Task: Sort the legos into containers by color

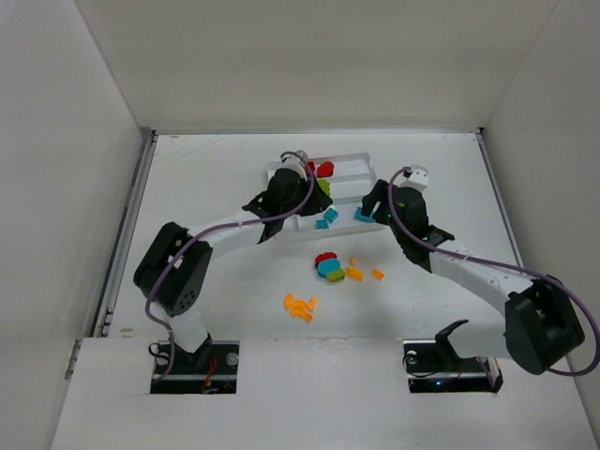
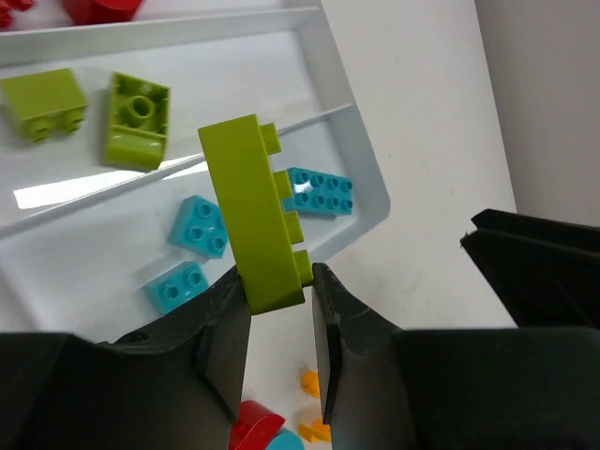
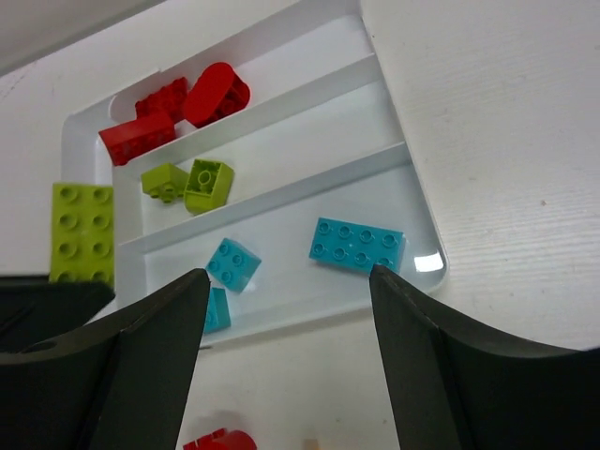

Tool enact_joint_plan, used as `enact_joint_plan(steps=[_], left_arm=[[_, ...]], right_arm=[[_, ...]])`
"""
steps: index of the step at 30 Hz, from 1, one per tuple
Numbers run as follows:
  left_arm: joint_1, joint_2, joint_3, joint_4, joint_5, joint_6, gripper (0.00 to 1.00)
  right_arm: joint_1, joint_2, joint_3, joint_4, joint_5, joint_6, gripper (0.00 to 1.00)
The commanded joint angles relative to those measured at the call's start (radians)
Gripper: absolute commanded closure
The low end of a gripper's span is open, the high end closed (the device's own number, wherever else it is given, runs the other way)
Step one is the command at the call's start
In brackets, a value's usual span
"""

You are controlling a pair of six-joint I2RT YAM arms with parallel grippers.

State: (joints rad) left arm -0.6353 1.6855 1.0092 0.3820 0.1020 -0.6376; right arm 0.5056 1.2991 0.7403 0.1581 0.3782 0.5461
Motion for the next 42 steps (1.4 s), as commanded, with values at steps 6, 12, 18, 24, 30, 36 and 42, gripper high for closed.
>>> enact_joint_plan(steps=[6, 12, 18, 24, 30, 36, 42], left_arm=[[0.059, 0.212, 0.326, -0.201, 0.330, -0.013, 0.82], [0.082, 0.328, 0.485, -0.322, 0.344, 0.000, 0.81], [0.084, 0.419, 0.620, -0.435, 0.377, 0.026, 0.78], [0.092, 0.474, 0.719, -0.564, 0.348, 0.082, 0.73], [0.095, 0.482, 0.750, -0.594, 0.255, 0.108, 0.66], [0.110, 0.500, 0.778, -0.592, 0.229, 0.099, 0.66], [0.086, 0.390, 0.672, -0.510, 0.160, 0.116, 0.64]], right_arm=[[-0.006, -0.063, -0.113, 0.121, 0.010, 0.055, 0.26], [-0.006, -0.067, -0.145, 0.173, -0.018, 0.072, 0.25], [-0.009, -0.081, -0.159, 0.190, -0.019, 0.083, 0.24], [-0.009, -0.086, -0.162, 0.198, -0.019, 0.083, 0.24], [-0.005, -0.098, -0.170, 0.208, -0.019, 0.083, 0.24], [-0.003, -0.101, -0.173, 0.215, -0.019, 0.083, 0.24], [-0.003, -0.103, -0.171, 0.216, -0.021, 0.069, 0.27]])
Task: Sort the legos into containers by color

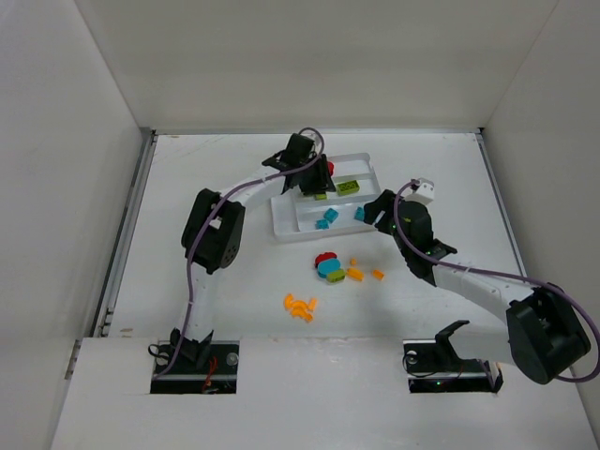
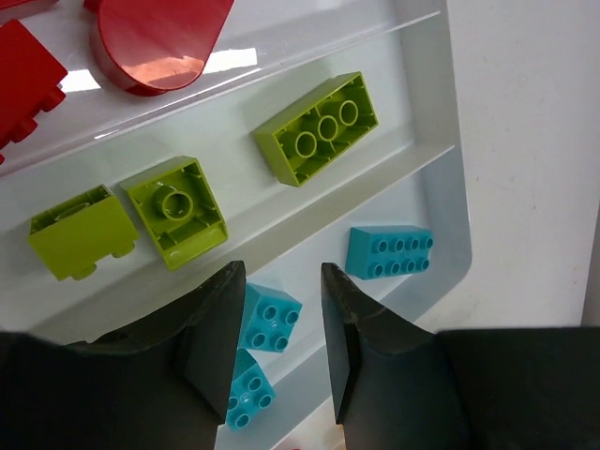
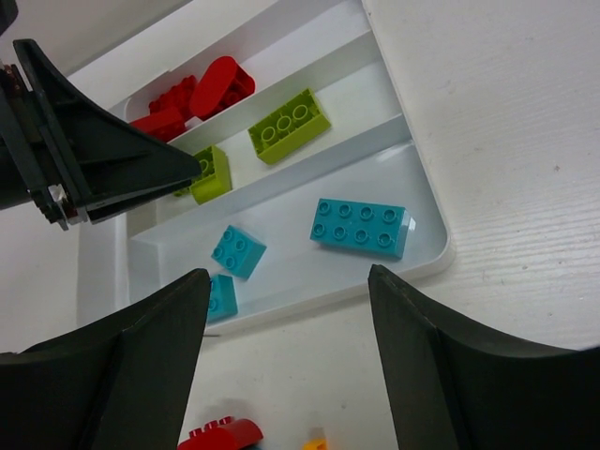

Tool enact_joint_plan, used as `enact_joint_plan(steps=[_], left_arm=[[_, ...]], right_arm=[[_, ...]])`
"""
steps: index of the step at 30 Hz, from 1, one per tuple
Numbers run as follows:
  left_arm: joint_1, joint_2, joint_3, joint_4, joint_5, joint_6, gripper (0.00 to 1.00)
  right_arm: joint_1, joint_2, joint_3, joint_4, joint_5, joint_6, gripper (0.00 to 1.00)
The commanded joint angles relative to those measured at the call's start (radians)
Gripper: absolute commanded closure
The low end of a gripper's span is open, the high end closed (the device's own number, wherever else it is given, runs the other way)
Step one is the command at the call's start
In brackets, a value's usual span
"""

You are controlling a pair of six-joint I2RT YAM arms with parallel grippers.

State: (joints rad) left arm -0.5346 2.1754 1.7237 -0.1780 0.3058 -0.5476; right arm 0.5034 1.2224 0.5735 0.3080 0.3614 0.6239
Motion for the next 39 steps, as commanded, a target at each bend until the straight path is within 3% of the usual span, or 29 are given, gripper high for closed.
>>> enact_joint_plan(steps=[1, 5, 9, 15, 19, 21, 30, 39], left_arm=[[-0.023, -0.129, -0.070, 0.075, -0.046, 0.028, 0.64], [-0.043, -0.284, -0.223, 0.199, -0.072, 0.014, 0.62], [-0.046, -0.477, -0.444, 0.296, -0.141, -0.026, 0.61], [-0.083, -0.718, -0.798, 0.393, -0.224, -0.061, 0.60], [-0.119, -0.810, -0.975, 0.429, -0.286, -0.100, 0.58], [-0.138, -0.836, -1.030, 0.446, -0.303, -0.117, 0.57], [-0.158, -0.904, -1.132, 0.466, -0.295, -0.138, 0.53], [-0.141, -0.916, -1.191, 0.497, -0.269, -0.144, 0.50]], right_arm=[[-0.001, -0.026, -0.001, 0.066, -0.004, -0.016, 0.31], [0.059, -0.023, 0.028, 0.043, -0.021, -0.068, 0.55], [0.152, -0.058, 0.031, -0.024, -0.047, -0.066, 0.62], [0.393, -0.161, -0.056, -0.197, -0.038, 0.011, 0.48], [0.439, -0.149, -0.072, -0.311, -0.050, 0.051, 0.28], [0.447, -0.100, -0.060, -0.323, -0.064, 0.034, 0.23], [0.473, 0.055, 0.034, -0.369, -0.154, -0.036, 0.17], [0.456, 0.189, 0.086, -0.371, -0.128, -0.061, 0.18]])
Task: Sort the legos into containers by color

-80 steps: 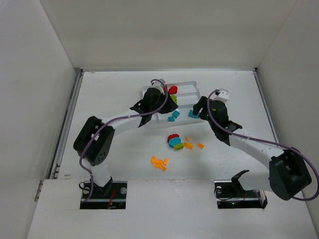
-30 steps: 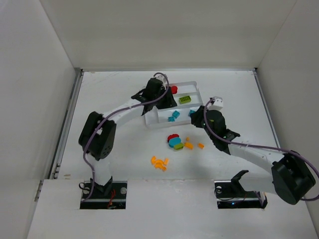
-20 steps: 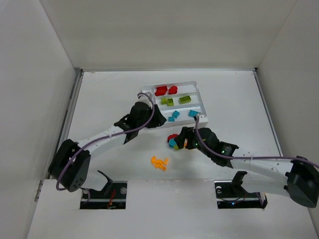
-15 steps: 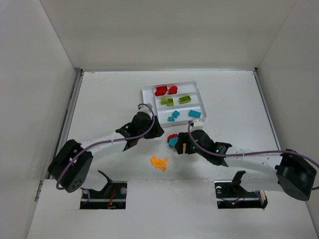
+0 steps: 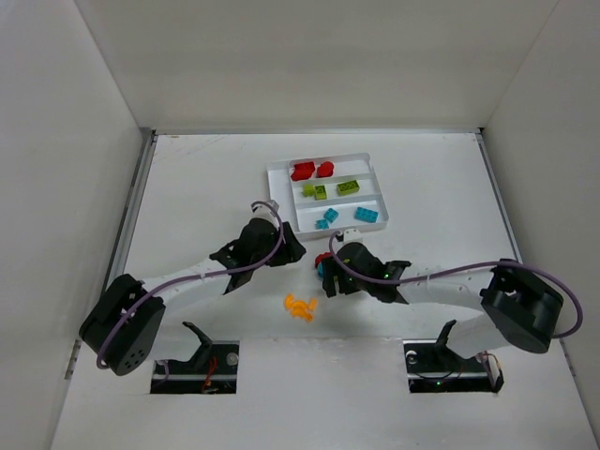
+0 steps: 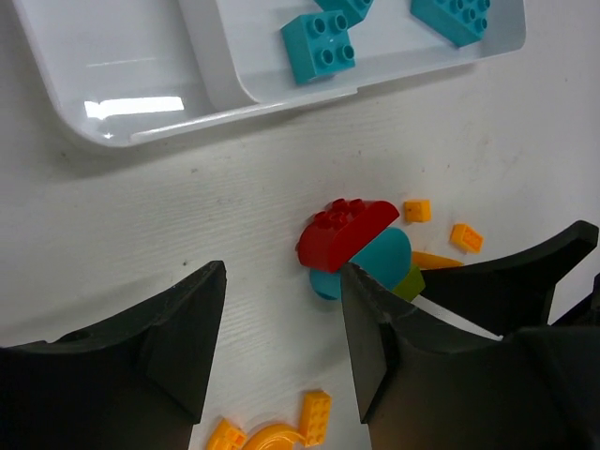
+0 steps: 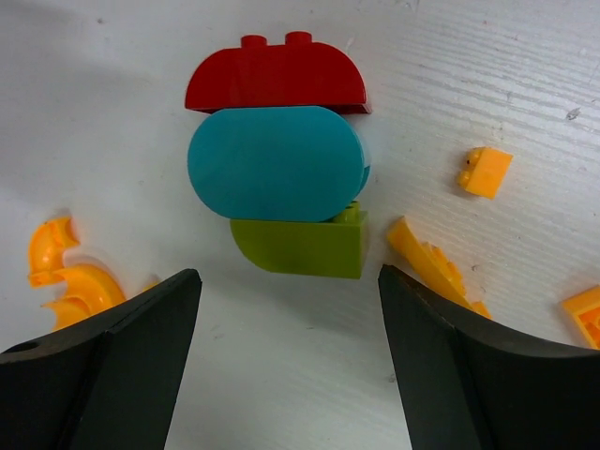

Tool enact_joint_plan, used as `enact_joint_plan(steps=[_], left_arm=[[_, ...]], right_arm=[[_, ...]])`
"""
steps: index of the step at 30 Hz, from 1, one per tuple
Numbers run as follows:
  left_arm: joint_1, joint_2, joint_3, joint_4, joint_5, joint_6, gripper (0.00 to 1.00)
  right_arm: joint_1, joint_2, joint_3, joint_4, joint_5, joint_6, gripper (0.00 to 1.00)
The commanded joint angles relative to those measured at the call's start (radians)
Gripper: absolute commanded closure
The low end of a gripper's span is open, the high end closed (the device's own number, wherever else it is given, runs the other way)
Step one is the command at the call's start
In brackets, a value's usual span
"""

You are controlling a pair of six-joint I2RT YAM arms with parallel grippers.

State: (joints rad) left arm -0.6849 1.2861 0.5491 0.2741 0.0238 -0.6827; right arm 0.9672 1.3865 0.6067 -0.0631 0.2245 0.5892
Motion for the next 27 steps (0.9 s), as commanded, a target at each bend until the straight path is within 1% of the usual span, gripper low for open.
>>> enact_joint_plan(steps=[1, 6, 12, 18, 24, 27], left_arm=[[0.012, -0.025, -0.018, 0.046, 0.021, -0.009, 0.50], [0.020, -0.024, -0.040, 0.066, 0.048, -0.028, 0.48], [0.038, -0.010, -0.054, 0.074, 0.099, -0.058, 0.44], [0.035, 0.021, -0.046, 0.111, 0.152, -0.104, 0.37], [0.026, 0.064, -0.067, 0.218, 0.220, -0.193, 0.31], [0.023, 0.090, -0.080, 0.279, 0.251, -0.239, 0.31]], right_arm=[[-0.008, 0.038, 0.060, 0.000, 0.019, -0.032, 0.18], [-0.003, 0.089, 0.087, 0.003, 0.093, -0.054, 0.22], [-0.003, 0.103, 0.087, 0.019, 0.118, -0.083, 0.34], [-0.003, 0.086, 0.085, 0.040, 0.156, -0.101, 0.46], [0.020, 0.020, 0.068, 0.042, 0.156, -0.104, 0.46], [0.031, -0.027, 0.059, 0.048, 0.150, -0.101, 0.46]])
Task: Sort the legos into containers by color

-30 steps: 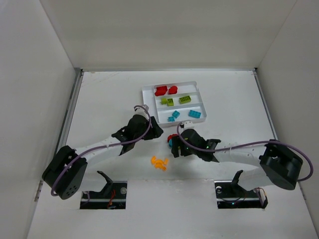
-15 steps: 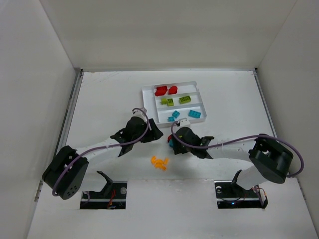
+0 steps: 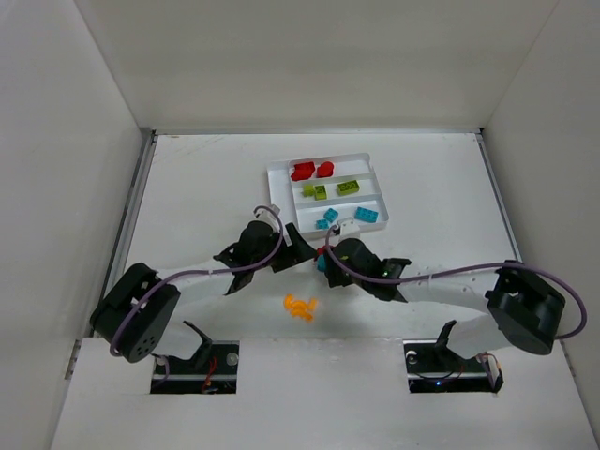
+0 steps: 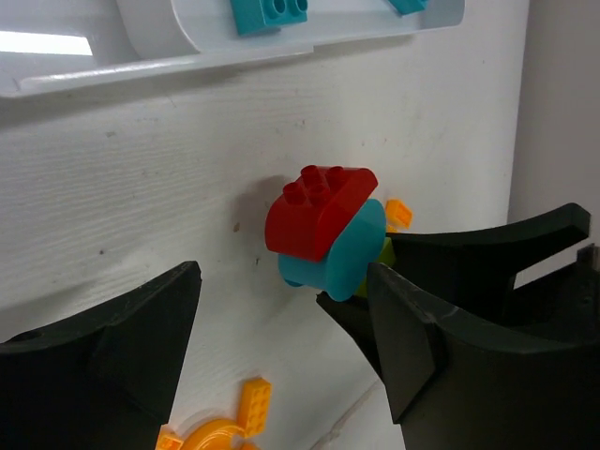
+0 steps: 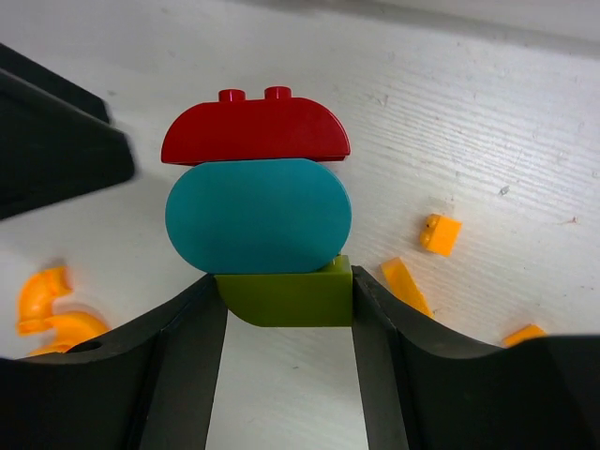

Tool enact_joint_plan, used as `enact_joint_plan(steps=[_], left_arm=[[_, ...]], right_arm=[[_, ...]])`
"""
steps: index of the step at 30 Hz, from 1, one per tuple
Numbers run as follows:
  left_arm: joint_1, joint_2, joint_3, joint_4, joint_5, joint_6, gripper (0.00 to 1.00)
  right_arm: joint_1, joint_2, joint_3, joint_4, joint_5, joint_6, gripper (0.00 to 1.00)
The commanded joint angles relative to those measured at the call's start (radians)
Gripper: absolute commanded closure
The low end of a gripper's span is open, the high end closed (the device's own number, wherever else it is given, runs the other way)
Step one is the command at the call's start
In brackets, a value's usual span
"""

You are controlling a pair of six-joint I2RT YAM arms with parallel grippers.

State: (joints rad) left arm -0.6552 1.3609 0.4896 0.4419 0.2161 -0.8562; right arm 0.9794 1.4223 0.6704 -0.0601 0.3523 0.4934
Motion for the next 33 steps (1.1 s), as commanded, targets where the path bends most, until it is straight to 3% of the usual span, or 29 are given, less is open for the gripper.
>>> enact_joint_plan(steps=[1, 11, 16, 21, 30, 33], left_arm=[[-0.007, 0.023, -0.025, 0.130, 0.071, -0.079, 0.30], [-0.004, 0.066, -0.049, 0.296, 0.137, -0.190, 0.31], [-0.024, 0.084, -0.048, 0.313, 0.131, -0.196, 0.38], [-0.025, 0.087, -0.052, 0.339, 0.137, -0.210, 0.48], [-0.013, 0.058, -0.063, 0.339, 0.126, -0.216, 0.78], [0.018, 0.026, -0.080, 0.346, 0.109, -0.221, 0.83]], right_arm=[[0.018, -0.077, -0.005, 0.048, 0.017, -0.004, 0.46], [0.020, -0.125, -0.009, 0.117, -0.073, 0.010, 0.46], [0.020, -0.125, 0.003, 0.125, -0.085, 0.010, 0.46], [0.020, -0.126, 0.005, 0.138, -0.088, 0.011, 0.46], [0.006, -0.140, -0.015, 0.175, -0.099, 0.023, 0.46], [0.006, -0.160, -0.031, 0.189, -0.113, 0.027, 0.46]])
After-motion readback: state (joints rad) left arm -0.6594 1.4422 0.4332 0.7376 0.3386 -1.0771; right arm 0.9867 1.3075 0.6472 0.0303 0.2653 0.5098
